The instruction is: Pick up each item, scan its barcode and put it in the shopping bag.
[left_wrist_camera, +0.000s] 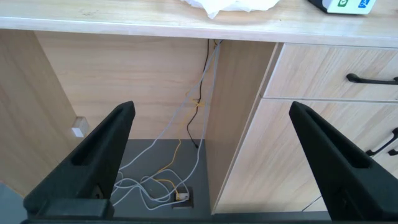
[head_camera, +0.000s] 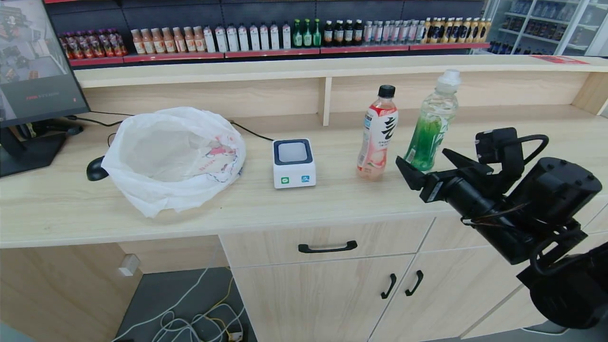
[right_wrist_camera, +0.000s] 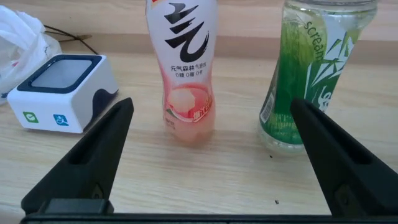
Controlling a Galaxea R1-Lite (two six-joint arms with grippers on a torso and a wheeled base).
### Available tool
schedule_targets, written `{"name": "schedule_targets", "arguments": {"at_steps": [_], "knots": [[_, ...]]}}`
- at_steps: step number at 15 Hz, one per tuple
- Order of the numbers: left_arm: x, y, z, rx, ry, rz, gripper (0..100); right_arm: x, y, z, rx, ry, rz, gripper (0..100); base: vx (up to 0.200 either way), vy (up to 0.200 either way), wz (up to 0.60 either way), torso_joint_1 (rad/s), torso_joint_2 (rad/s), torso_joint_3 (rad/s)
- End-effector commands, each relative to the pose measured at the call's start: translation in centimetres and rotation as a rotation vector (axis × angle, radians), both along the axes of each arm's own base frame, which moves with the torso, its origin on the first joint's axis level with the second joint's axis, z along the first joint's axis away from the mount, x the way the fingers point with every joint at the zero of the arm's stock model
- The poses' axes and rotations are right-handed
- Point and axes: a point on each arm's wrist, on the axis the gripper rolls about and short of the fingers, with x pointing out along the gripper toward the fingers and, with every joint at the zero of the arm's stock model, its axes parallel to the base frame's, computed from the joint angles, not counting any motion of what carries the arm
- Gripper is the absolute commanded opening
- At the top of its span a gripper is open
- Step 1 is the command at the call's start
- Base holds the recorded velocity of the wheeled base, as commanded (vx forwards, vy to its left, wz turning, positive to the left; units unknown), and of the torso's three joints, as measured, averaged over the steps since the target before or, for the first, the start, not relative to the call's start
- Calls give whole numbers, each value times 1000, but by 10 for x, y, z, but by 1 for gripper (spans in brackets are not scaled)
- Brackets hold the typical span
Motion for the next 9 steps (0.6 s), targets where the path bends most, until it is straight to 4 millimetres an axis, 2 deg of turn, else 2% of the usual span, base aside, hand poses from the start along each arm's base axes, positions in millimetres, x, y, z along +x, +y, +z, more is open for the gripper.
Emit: {"name": "schedule_targets", "arguments": {"at_steps": [1,5,9], "knots": [[0,0,0,-1,0,1,100,14,7,8,1,-3,5,100,0,0,0,0,0,0],[0,0,0,1,0,0,100,36,20,15,0,2,18,100,0,0,0,0,0,0],[0,0,0,-1,0,1,100,46,28,5,-9,25,27,100,0,0,0,0,0,0]]}}
